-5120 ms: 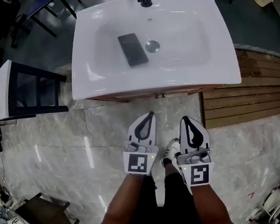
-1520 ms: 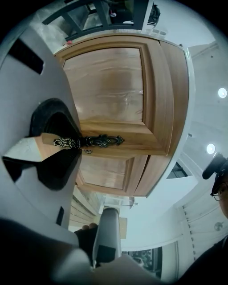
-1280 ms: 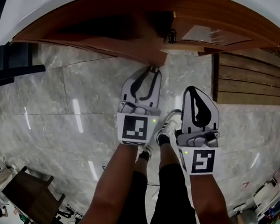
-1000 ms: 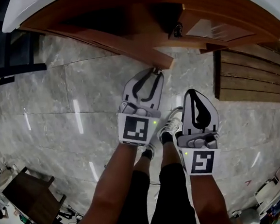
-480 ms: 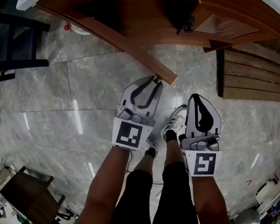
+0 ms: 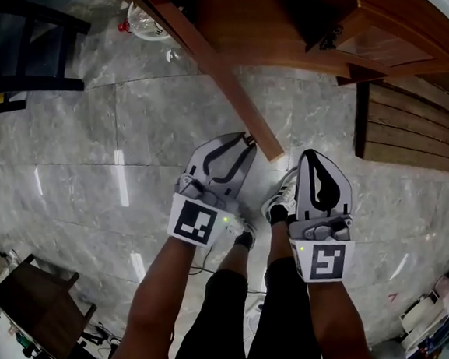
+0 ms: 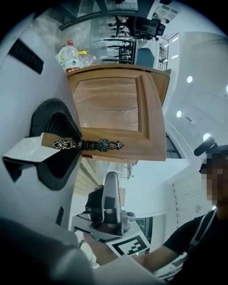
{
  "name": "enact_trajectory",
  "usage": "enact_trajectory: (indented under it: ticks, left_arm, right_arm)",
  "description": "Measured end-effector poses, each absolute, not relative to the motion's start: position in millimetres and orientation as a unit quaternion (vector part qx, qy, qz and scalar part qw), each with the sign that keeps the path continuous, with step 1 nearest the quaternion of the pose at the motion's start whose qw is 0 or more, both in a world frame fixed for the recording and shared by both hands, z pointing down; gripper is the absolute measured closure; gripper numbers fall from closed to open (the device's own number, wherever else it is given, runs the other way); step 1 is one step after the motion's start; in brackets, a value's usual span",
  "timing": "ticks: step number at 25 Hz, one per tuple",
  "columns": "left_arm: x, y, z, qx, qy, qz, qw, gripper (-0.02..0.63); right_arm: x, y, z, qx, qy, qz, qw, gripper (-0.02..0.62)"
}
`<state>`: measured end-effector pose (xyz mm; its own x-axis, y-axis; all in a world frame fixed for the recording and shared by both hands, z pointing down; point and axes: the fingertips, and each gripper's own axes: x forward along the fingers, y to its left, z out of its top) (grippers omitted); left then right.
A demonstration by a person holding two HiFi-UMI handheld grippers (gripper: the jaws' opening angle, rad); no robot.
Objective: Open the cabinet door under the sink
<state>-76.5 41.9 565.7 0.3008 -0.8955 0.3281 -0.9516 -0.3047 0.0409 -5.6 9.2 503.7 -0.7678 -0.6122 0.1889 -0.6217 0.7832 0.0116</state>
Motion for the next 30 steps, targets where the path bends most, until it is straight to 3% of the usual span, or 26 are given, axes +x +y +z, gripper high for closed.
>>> enact_trajectory:
  ticks: [24, 30]
  left_arm:
    - [-159, 127, 571, 0.774, -0.596, 0.181, 0.113, 0.529]
    - [-178, 135, 566, 0.723, -0.666, 0.133, 0.128, 0.532]
  right_arm:
    - [-74, 38, 488, 0.259, -0.962, 0.017, 0.088, 0.571]
    - [-64, 39, 488, 0.263, -0.961, 0.021, 0.090, 0.571]
